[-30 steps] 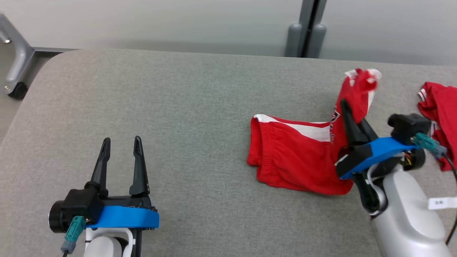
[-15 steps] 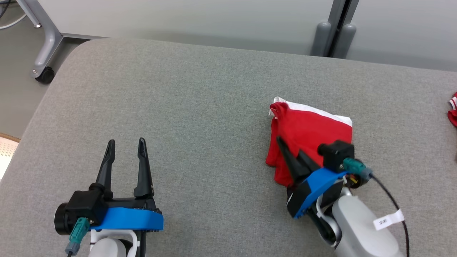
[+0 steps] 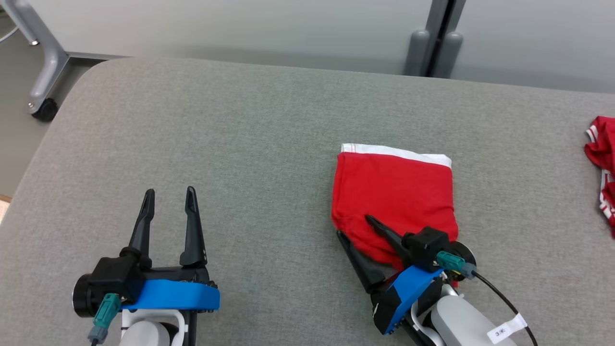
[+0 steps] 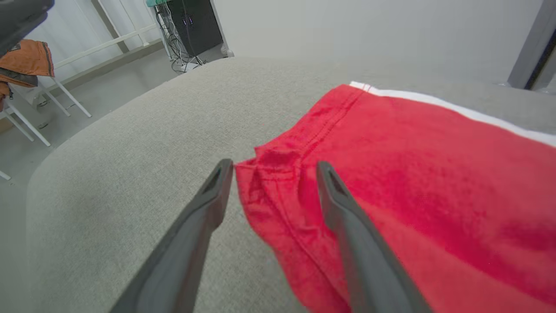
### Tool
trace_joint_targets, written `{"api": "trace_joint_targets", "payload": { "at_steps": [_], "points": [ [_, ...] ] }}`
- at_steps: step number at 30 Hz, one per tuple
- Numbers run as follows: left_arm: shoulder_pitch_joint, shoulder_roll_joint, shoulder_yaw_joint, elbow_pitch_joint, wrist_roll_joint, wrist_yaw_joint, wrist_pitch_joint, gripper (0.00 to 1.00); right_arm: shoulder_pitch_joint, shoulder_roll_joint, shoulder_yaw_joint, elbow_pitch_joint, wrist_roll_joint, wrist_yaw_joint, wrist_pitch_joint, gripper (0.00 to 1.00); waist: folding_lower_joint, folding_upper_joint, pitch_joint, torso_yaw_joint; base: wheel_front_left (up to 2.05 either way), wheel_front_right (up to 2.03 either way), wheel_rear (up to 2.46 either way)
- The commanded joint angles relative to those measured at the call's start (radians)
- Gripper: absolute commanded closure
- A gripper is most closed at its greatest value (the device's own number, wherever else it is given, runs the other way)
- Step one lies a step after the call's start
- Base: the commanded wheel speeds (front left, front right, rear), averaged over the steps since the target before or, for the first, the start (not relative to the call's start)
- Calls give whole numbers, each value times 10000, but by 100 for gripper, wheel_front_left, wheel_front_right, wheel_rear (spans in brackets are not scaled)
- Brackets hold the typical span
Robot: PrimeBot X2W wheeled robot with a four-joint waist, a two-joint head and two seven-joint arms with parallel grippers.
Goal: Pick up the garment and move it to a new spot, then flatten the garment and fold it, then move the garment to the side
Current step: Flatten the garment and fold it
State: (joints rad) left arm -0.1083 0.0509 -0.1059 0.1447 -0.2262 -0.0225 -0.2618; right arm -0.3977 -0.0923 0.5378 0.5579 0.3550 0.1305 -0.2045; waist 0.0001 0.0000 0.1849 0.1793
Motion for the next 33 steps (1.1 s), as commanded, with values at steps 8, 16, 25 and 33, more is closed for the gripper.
{"api": "trace_joint_targets", "payload": {
  "at_steps": [8,16,25,33],
  "points": [
    [7,-10,202,124,211,-110,-44,0,384,-319,-398,-1020,-289,6,-450,0,-1,0,-327,-786,0,0,0],
    [85,-7,496,391,452,-168,-45,0,1257,-453,-2345,-2188,-834,6,-561,0,-1,0,-702,-1611,0,0,0],
    [442,82,805,544,673,-132,-44,0,2294,-290,-4397,-3295,-1373,6,-257,0,-1,0,-948,-2181,0,0,0],
    [739,150,960,436,737,-24,-45,0,3202,35,-5480,-4332,-1754,6,244,0,-1,0,-1078,-2230,0,0,0]
  ]
}}
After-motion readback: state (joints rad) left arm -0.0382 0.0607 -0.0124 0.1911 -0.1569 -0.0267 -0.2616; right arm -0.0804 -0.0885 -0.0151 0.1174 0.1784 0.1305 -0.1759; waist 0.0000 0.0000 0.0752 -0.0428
